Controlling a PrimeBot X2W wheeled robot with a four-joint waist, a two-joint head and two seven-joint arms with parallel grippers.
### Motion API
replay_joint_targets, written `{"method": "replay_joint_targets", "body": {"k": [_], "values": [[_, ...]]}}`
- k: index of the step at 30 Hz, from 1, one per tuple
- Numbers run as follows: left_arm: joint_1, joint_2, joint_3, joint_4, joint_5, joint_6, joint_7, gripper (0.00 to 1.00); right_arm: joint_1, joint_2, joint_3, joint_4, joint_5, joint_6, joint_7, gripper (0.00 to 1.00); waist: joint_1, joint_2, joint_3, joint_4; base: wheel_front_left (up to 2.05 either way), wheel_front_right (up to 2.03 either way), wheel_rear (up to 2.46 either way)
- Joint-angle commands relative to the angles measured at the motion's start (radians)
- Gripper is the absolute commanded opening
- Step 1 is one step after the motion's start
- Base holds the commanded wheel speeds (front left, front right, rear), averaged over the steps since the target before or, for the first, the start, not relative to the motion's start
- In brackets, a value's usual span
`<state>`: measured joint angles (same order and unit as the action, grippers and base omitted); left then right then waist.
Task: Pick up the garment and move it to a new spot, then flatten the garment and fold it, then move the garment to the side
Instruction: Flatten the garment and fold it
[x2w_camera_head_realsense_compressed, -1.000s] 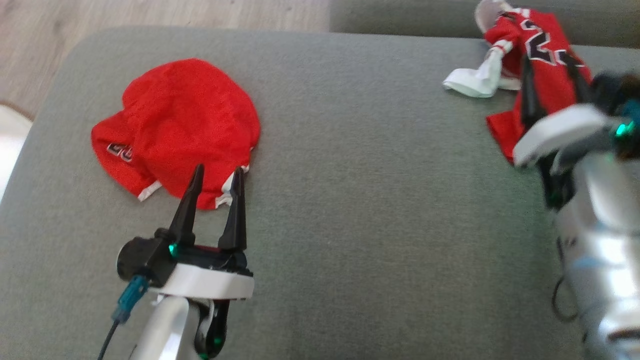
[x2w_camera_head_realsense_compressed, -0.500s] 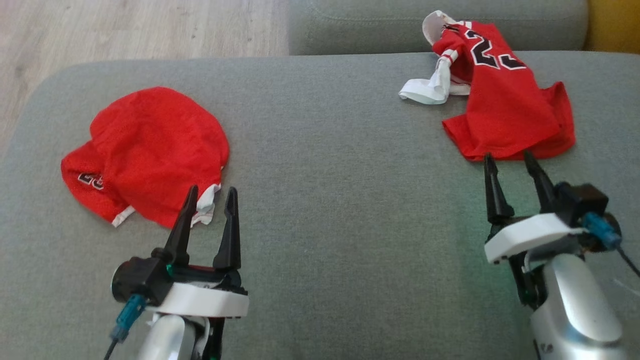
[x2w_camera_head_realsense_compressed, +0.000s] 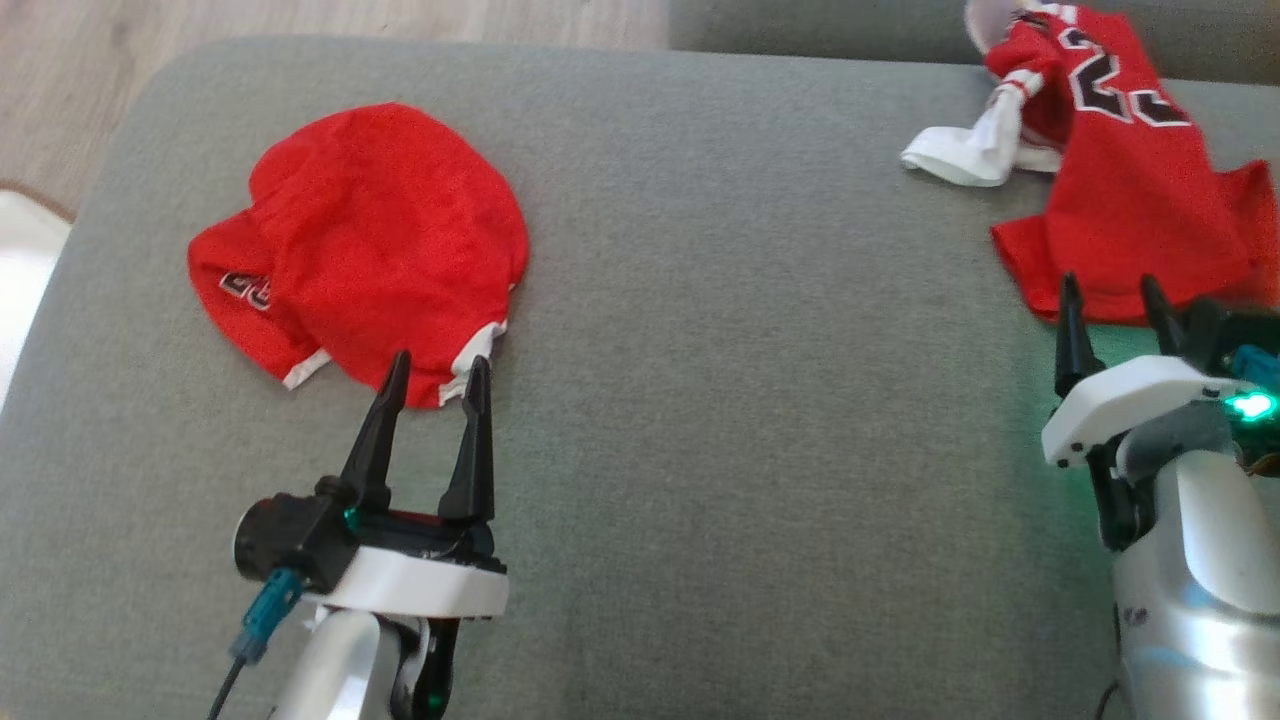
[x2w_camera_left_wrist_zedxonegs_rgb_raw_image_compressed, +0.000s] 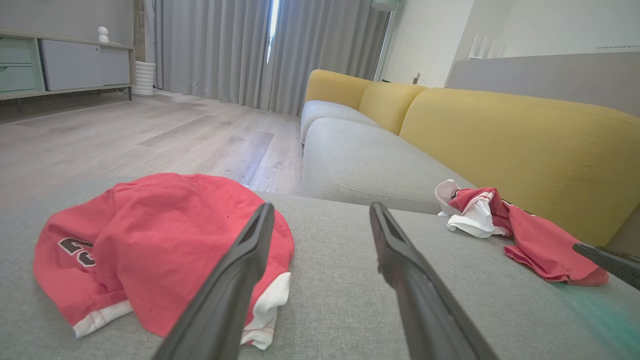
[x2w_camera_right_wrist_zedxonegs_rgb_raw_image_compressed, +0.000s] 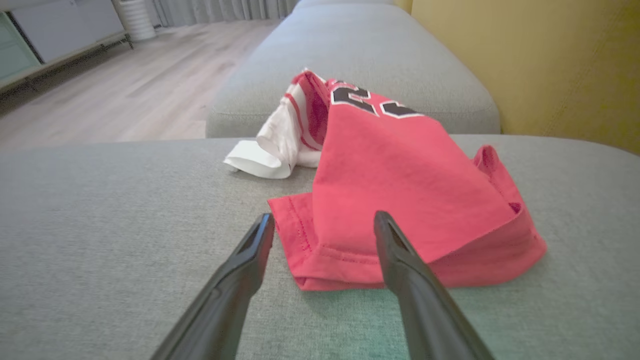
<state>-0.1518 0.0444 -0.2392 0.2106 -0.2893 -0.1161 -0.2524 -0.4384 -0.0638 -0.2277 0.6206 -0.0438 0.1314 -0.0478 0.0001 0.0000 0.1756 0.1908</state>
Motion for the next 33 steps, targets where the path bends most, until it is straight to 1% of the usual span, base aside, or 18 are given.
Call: {"method": "replay_joint_targets", "body": {"k": [1, 6, 11, 12, 13, 14, 19, 20, 23, 25, 28, 33], "values": [[-0.042, 0.006, 0.021, -0.028, -0.006, -0.006, -0.009, 1.0, -0.04, 0.011, 0.006, -0.007, -0.021, -0.001, 0.002, 1.0, -0.0001, 0.0, 0.021, 0.022, 0.0, 0.0, 0.0], [-0.052, 0.006, 0.018, -0.03, -0.009, -0.007, -0.009, 1.0, -0.107, 0.013, -0.079, 0.115, -0.11, -0.001, 0.023, 1.0, -0.0001, 0.0, 0.047, 0.038, 0.0, 0.0, 0.0], [-0.06, 0.006, 0.017, -0.03, -0.006, -0.008, -0.009, 1.0, -0.17, 0.013, -0.109, 0.218, -0.15, -0.001, -0.003, 1.0, -0.0001, 0.0, 0.065, 0.03, 0.0, 0.0, 0.0], [-0.061, 0.006, 0.018, -0.03, -0.005, -0.008, -0.009, 1.0, -0.181, 0.013, -0.11, 0.237, -0.151, -0.001, -0.013, 0.65, -0.0001, 0.0, 0.066, 0.026, 0.0, 0.0, 0.0], [-0.061, 0.006, 0.019, -0.029, -0.004, -0.008, -0.009, 1.0, -0.192, 0.013, -0.108, 0.255, -0.151, -0.001, -0.027, 0.25, -0.0001, 0.0, 0.067, 0.021, 0.0, 0.0, 0.0], [-0.062, 0.006, 0.021, -0.028, -0.003, -0.008, -0.009, 1.0, -0.202, 0.013, -0.103, 0.271, -0.153, -0.001, -0.045, 0.0, -0.0001, 0.0, 0.067, 0.014, 0.0, 0.0, 0.0], [-0.053, 0.006, 0.028, -0.021, 0.005, -0.01, -0.009, 1.0, -0.227, 0.013, -0.066, 0.326, -0.149, -0.001, -0.134, 0.0, -0.0001, 0.0, 0.046, -0.026, 0.0, 0.0, 0.0], [-0.053, 0.006, 0.028, -0.021, 0.005, -0.01, -0.009, 1.0, -0.227, 0.013, -0.066, 0.326, -0.149, -0.001, -0.134, 0.0, -0.0001, 0.0, 0.046, -0.026, 0.0, 0.0, 0.0], [-0.046, 0.006, 0.035, -0.021, 0.007, -0.01, -0.009, 1.0, -0.218, 0.013, -0.061, 0.329, -0.15, -0.001, -0.164, 0.0, -0.0001, 0.0, 0.021, -0.051, 0.0, 0.0, 0.0], [-0.034, 0.006, 0.04, -0.02, 0.007, -0.01, -0.009, 1.0, -0.192, 0.013, -0.069, 0.309, -0.158, -0.001, -0.178, 0.0, -0.0001, 0.0, -0.011, -0.075, 0.0, 0.0, 0.0], [-0.021, 0.006, 0.041, -0.022, 0.006, -0.01, -0.009, 1.0, -0.154, 0.002, -0.081, 0.274, -0.162, -0.001, -0.171, 0.0, -0.0001, 0.0, -0.042, -0.094, 0.0, 0.0, 0.0], [0.001, 0.006, 0.044, -0.025, -0.002, -0.002, -0.009, 1.0, -0.068, -0.064, -0.107, 0.177, -0.162, -0.001, -0.108, 0.0, -0.0001, 0.0, -0.089, -0.118, 0.0, 0.0, 0.0]]}}
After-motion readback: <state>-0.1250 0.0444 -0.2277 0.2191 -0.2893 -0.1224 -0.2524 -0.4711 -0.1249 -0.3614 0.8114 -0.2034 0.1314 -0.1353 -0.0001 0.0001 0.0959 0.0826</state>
